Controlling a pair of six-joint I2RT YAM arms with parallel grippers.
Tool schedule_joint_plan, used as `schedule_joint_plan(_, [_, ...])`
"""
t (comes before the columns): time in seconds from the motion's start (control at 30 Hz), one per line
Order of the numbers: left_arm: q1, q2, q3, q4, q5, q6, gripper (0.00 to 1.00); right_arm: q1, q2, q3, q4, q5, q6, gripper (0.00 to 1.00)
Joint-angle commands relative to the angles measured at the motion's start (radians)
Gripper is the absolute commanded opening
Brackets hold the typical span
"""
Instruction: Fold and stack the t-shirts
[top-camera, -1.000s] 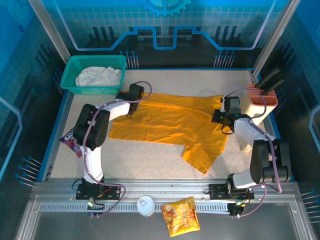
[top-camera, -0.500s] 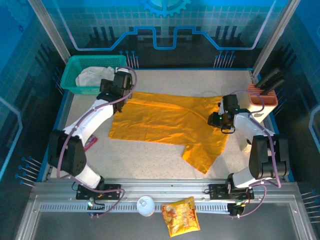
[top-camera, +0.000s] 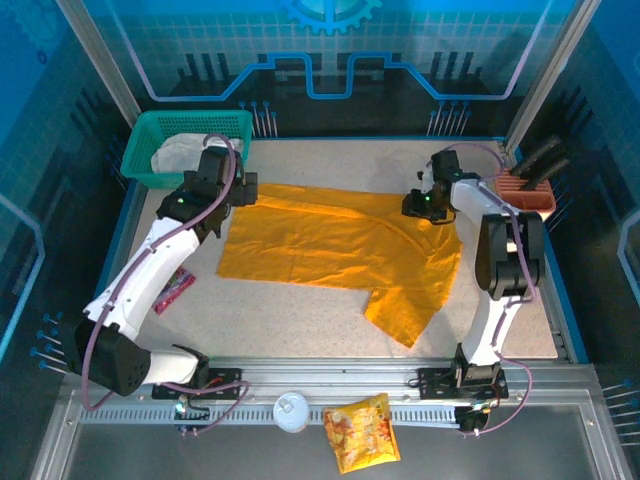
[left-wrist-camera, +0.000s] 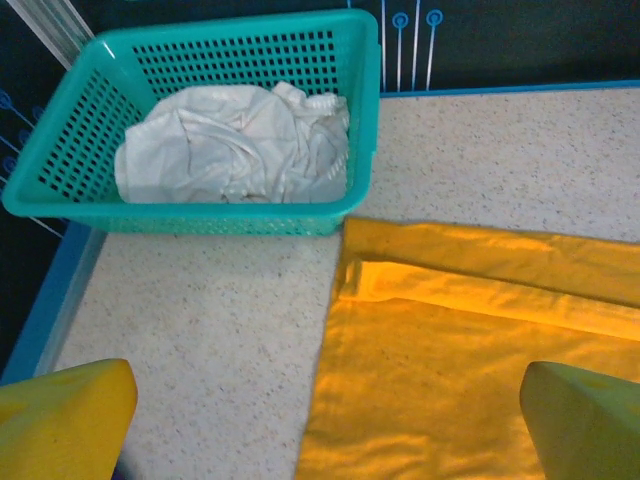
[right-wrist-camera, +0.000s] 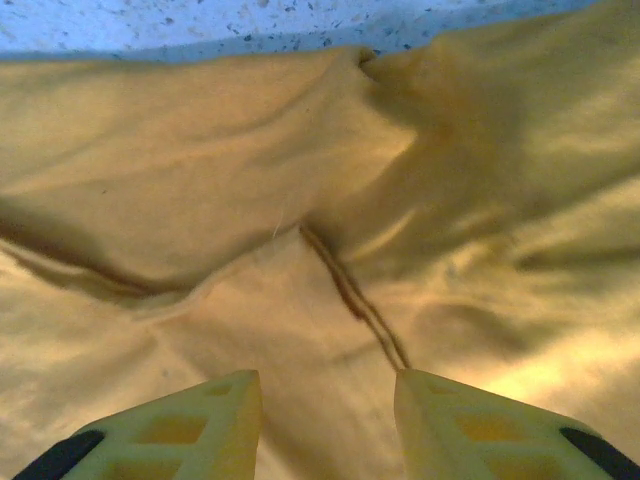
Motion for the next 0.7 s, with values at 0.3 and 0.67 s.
schedule_joint_plan(0.3, [0.001,-0.011,0.001,-0.118,0.079,-0.078,0.99,0.029,0.150,0.155,-0.084,-0.032,-0.045,0.41])
schedule_joint_plan(0.67, [0.001,-0.004,-0.002,-0.123,0.096,-0.086,0.99,0.035,0.165,0.156,-0.071,-0.059,-0.034,0.24])
